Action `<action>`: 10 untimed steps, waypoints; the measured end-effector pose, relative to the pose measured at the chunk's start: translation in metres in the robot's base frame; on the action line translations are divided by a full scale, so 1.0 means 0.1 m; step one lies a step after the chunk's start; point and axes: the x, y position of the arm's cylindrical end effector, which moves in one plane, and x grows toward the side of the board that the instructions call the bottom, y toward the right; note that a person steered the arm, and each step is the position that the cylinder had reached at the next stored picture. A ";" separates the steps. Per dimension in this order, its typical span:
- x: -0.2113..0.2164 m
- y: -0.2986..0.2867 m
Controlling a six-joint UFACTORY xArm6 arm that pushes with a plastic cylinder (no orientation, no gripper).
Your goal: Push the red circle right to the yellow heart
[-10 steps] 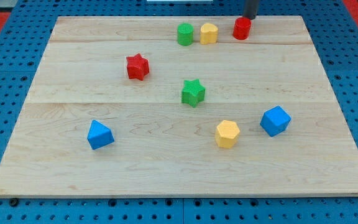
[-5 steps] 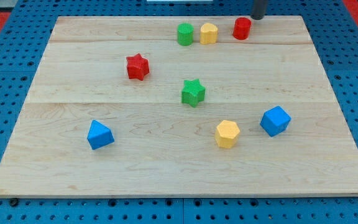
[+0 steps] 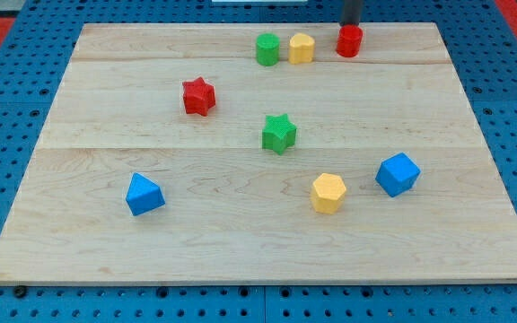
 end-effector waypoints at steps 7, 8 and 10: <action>0.19 0.18; 0.20 0.13; 0.20 -0.01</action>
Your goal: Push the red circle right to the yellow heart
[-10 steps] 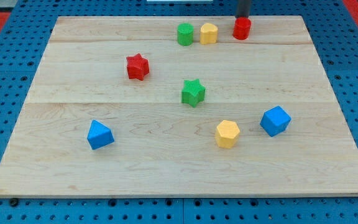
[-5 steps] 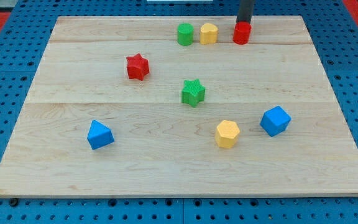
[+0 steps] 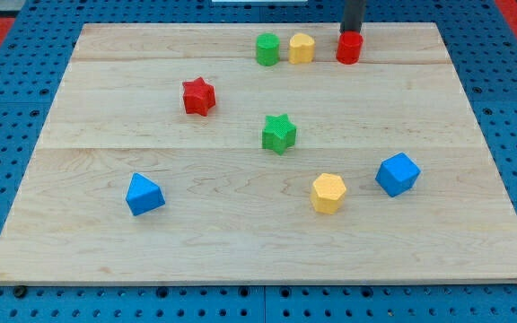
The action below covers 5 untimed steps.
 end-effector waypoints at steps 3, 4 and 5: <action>0.07 0.00; 0.07 -0.01; 0.07 -0.03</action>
